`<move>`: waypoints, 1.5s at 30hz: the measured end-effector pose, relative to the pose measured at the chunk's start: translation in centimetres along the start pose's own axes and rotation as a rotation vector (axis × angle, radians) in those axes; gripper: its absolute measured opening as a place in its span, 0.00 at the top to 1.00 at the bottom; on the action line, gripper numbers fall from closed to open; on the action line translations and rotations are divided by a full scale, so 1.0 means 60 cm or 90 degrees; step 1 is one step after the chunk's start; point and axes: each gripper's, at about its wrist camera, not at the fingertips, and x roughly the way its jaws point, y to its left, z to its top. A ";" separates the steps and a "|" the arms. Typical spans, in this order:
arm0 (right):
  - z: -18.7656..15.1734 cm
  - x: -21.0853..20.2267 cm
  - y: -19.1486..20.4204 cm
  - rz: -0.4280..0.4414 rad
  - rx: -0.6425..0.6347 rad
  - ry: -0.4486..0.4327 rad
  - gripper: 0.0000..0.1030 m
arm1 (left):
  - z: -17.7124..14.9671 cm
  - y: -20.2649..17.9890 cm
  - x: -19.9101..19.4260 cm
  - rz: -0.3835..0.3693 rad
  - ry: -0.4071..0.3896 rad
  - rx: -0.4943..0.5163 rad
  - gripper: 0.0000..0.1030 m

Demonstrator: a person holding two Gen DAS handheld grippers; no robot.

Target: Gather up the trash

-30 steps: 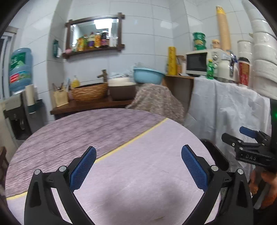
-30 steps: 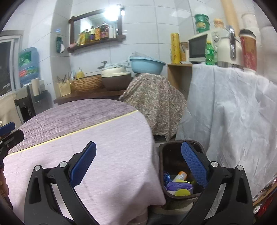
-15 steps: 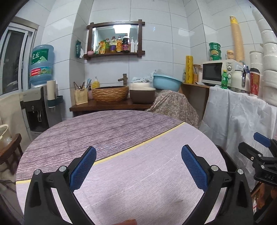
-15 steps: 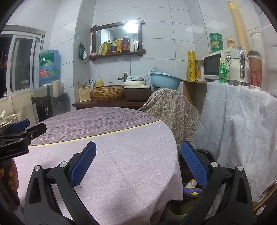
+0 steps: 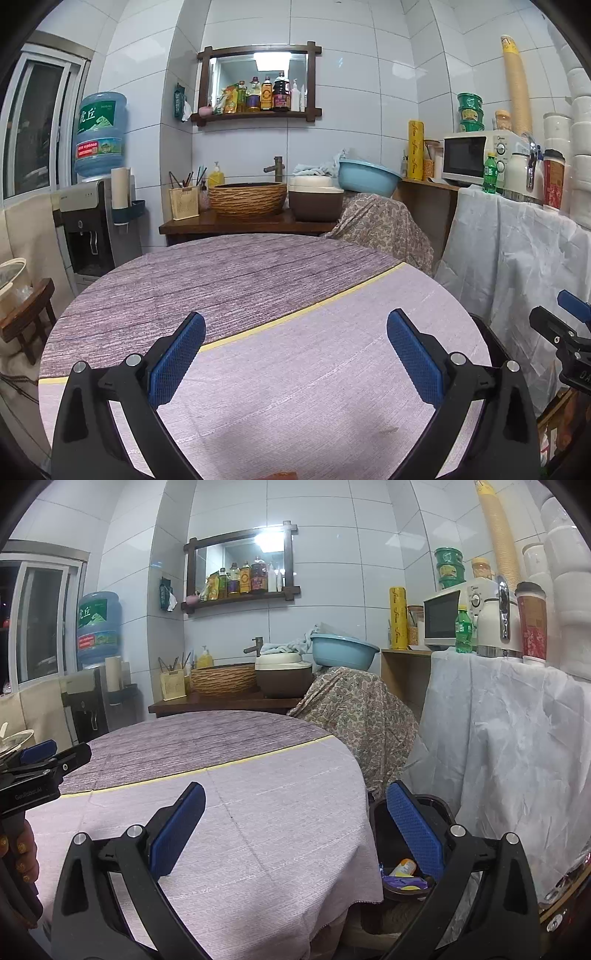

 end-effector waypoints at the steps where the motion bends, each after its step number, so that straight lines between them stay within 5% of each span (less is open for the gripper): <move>1: 0.000 0.000 0.000 -0.001 -0.001 0.000 0.06 | 0.000 0.001 0.000 0.001 0.000 0.000 0.05; 45: -0.003 0.000 -0.011 0.011 0.003 0.004 0.06 | -0.006 -0.003 0.001 0.011 0.008 0.003 0.05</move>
